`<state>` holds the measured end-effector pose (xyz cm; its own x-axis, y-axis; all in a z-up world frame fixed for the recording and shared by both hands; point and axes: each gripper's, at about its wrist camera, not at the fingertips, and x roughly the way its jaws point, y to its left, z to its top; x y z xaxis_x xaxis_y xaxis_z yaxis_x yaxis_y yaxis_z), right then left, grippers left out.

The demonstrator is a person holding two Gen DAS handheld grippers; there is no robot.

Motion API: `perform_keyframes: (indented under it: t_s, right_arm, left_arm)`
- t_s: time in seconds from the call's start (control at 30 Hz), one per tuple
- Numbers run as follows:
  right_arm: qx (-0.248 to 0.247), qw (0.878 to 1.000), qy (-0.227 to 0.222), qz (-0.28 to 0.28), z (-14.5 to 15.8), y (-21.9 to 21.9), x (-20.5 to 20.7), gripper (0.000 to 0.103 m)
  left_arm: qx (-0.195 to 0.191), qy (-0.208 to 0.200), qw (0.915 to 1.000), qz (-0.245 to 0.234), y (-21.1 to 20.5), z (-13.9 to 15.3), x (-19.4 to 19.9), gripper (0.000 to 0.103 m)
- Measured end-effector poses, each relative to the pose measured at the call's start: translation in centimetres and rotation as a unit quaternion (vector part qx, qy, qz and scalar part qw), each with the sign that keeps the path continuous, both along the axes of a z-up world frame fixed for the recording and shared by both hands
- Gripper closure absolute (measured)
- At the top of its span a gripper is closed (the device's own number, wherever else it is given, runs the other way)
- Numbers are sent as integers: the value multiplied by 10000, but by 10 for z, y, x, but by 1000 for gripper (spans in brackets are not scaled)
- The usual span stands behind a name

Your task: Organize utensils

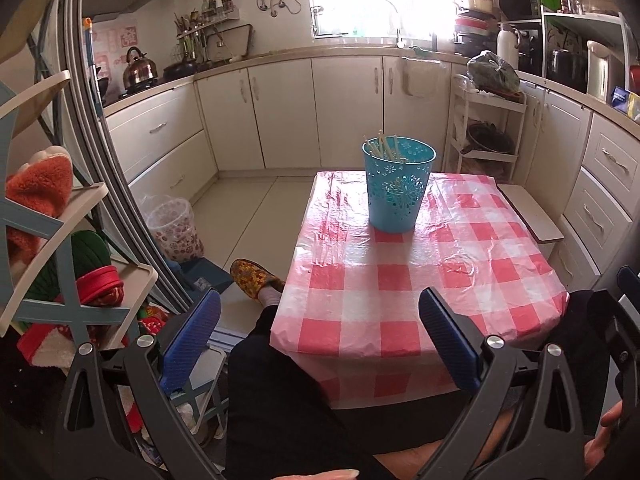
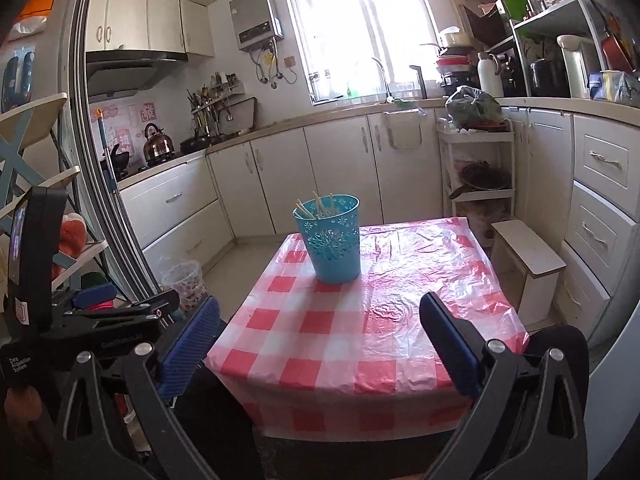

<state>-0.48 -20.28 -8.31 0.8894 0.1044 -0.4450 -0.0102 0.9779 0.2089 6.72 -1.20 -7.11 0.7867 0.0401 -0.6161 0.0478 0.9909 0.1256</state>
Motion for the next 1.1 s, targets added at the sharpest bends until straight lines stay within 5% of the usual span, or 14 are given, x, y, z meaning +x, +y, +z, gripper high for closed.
perform_keyframes:
  t_s: [1.1]
  right_arm:
    - [-122,9998,145,-61,-2,6,-8,7]
  left_arm:
    - [-35,-79,9999,-52,3,1,-16,8]
